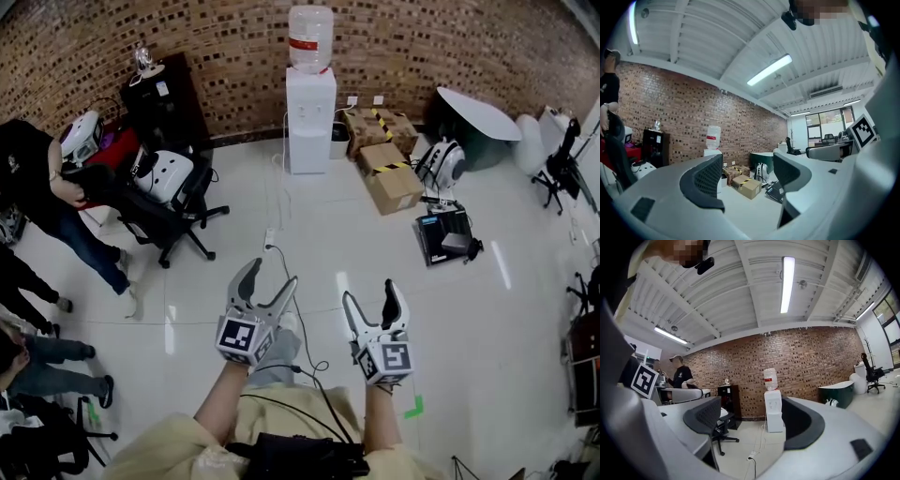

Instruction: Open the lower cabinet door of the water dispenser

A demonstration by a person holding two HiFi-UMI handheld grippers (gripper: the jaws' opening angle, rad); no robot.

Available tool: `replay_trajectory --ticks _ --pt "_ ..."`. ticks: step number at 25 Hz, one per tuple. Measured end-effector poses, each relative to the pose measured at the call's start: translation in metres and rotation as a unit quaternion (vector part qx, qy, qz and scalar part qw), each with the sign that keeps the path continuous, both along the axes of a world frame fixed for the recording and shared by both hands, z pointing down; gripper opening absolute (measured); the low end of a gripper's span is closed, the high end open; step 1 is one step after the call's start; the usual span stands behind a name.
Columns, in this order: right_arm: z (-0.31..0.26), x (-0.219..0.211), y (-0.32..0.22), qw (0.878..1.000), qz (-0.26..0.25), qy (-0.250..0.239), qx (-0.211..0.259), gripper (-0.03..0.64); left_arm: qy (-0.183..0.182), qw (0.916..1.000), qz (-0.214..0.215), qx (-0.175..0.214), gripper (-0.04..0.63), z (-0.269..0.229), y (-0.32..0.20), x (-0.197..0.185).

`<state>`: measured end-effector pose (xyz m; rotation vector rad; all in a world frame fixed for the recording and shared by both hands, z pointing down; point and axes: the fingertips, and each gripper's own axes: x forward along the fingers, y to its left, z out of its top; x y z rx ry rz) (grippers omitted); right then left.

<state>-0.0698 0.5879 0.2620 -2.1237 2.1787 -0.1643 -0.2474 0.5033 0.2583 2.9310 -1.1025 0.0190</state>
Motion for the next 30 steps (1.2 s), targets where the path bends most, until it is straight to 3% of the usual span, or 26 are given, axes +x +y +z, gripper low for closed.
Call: replay_trajectory --ticks 10,17,24,30 --pt "-0.011 0.025 -0.170 1.000 0.003 0.025 -0.009 0.417 0.016 0.9998 0.010 -0.006 0.330 0.003 -0.165 0.032" --pt "-0.014 0.005 -0.285 0.998 -0.044 0.042 -0.009 0.417 0.038 0.9992 -0.011 -0.007 0.324 0.005 -0.278 0.024" --pt "0.007 0.013 -0.340 0.997 -0.053 0.032 -0.043 0.417 0.023 0.9986 -0.015 -0.045 0.324 0.029 -0.326 0.033" --pt "0.010 0.038 -0.415 0.996 -0.078 0.025 -0.034 0.417 0.021 0.9983 -0.041 -0.037 0.324 0.033 -0.379 0.050"
